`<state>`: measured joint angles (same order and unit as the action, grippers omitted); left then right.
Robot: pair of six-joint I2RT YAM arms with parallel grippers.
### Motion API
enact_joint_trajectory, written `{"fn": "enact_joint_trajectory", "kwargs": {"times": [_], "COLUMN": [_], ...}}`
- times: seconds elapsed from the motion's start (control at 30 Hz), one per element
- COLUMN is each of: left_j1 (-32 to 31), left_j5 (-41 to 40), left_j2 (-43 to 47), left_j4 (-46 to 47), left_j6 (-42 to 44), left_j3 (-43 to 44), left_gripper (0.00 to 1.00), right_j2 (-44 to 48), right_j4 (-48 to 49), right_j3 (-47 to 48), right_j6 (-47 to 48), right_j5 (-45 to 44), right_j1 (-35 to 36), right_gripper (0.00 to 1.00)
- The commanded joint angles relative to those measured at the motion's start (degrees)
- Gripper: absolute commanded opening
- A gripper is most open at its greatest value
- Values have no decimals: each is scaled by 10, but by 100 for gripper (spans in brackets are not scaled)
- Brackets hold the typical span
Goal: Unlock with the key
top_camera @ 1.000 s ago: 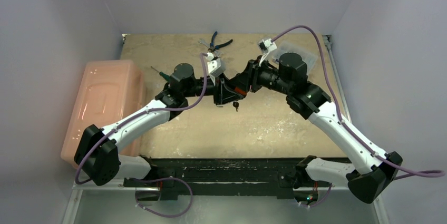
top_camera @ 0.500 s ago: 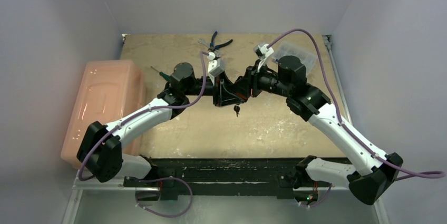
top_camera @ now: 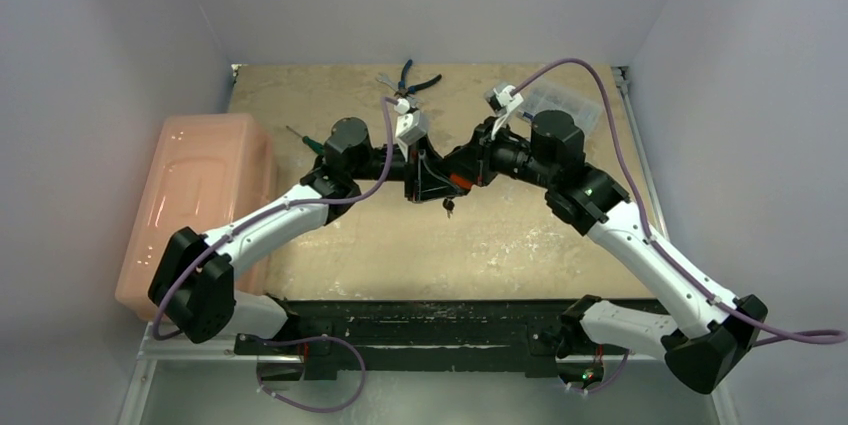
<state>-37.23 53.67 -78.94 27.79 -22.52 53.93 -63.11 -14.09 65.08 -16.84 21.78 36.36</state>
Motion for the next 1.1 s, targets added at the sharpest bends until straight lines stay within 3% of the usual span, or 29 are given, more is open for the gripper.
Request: {"fn": "enact_joint_trajectory", "kwargs": {"times": [0.0,0.1,0.17,0.23,0.47,0.57,0.7,1.07], "left_j1": [5,5,6,6,8,8,8,8], "left_j5": [30,-6,-38,-73,-221,-301,-377,-413], "left_j2": [1,12,29,42,100,133,152,159], "left_j4": [-8,-95,-121,-145,-153,-87,-86,-93], "left_j6": [36,99,130,158,188,159,153,147], "left_j3": [53,69,68,66,45,3,-2,1], "left_gripper": [29,56,83,92,98,99,99,96], "right_j2": [24,32,33,30,-1,-20,-55,-189], "right_j4": [18,26,29,28,41,56,93,220], "right_j3": [-15,-29,-37,-42,-69,-82,-95,-122], "right_j6": [24,16,10,2,-29,-44,-64,-150], "right_j5": [-12,-46,-84,-116,-156,-144,-93,34], "right_j1": [1,1,0,-1,-7,-8,-8,-7], "right_gripper": [0,0,0,0,0,0,0,0]}}
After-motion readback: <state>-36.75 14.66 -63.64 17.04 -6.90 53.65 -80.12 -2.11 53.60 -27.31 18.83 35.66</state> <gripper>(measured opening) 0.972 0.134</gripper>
